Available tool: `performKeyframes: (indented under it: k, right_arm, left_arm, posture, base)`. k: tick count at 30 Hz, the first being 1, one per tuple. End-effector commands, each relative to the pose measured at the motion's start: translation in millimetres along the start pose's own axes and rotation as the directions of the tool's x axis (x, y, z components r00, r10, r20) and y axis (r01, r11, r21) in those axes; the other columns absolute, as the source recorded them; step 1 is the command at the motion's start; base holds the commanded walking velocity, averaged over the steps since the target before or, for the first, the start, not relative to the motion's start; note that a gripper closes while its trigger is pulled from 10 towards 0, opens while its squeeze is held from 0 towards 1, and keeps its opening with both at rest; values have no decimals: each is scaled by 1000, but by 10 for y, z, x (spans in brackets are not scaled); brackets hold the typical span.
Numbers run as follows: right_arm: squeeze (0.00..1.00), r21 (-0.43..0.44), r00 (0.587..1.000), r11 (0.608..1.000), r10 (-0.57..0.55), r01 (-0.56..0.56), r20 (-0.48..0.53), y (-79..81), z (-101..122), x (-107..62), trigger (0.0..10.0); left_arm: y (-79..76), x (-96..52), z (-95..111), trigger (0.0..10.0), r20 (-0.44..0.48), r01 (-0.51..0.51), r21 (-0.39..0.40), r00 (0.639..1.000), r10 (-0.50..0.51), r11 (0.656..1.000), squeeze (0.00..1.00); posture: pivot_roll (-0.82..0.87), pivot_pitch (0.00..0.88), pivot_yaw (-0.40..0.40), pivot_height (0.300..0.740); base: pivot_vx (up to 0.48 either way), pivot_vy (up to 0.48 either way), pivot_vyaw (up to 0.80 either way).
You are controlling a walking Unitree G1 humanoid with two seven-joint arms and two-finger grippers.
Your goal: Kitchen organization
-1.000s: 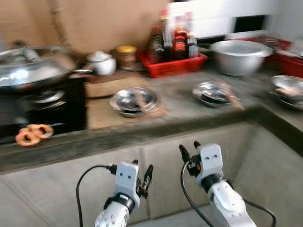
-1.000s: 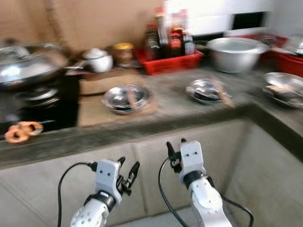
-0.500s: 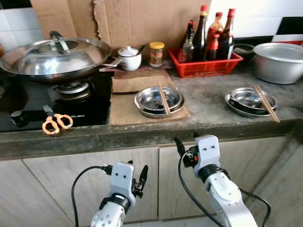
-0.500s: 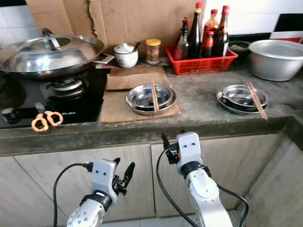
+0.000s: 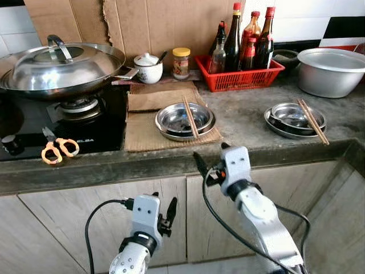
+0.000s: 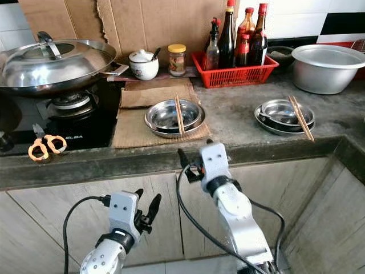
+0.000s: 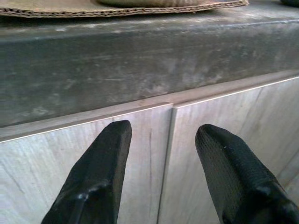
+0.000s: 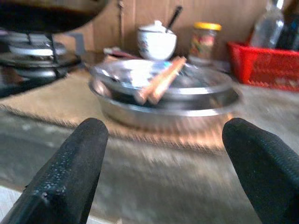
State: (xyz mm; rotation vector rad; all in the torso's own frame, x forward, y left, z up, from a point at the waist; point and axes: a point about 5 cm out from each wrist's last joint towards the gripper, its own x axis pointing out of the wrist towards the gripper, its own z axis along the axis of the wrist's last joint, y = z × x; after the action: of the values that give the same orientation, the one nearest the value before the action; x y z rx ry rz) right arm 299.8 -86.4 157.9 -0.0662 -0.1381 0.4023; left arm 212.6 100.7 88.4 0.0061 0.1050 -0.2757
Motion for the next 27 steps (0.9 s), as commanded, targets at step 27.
performKeyframes:
  k: [27]
  right_arm:
    - [0, -26, 998, 998, -61, 62, 26, 26, 96, 452, 10000]
  left_arm:
    - [-114, -37, 225, 10000, 168, 50, 75, 984, -63, 996, 0]
  posture:
    - [137, 0, -39, 740]
  base:
    - [0, 0, 0]
